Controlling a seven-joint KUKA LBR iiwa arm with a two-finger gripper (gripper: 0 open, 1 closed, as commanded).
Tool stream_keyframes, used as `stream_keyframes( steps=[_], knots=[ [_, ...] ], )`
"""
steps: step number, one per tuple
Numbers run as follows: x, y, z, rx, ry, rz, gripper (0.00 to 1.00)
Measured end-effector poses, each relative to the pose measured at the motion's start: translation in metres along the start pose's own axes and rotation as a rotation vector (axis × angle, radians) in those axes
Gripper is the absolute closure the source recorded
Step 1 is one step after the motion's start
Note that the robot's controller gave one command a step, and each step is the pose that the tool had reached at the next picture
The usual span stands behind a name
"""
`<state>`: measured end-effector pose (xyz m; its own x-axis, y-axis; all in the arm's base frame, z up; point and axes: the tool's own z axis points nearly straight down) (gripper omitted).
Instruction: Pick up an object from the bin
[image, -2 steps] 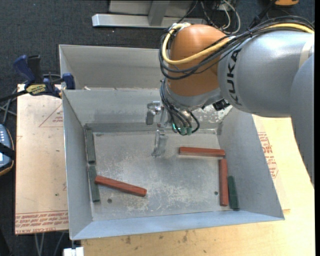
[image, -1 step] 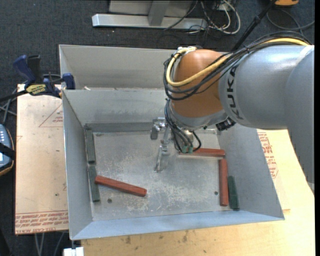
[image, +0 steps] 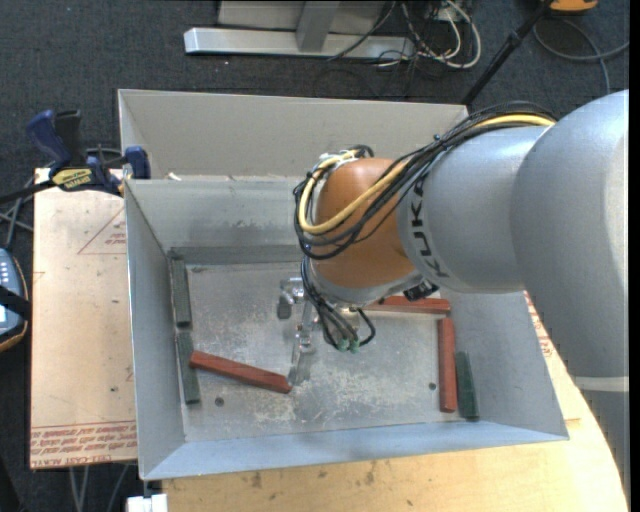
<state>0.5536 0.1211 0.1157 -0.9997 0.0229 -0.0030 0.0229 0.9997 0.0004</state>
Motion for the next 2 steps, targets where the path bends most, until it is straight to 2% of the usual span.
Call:
stream_keyframes(
  steps=[1,2],
  knots=[
    [0.025,0.008,0.033,-0.001,0.003,0.025,0.0],
    [0.012,0.09,0.044,-0.002,0.002,0.0,1.0]
  ],
)
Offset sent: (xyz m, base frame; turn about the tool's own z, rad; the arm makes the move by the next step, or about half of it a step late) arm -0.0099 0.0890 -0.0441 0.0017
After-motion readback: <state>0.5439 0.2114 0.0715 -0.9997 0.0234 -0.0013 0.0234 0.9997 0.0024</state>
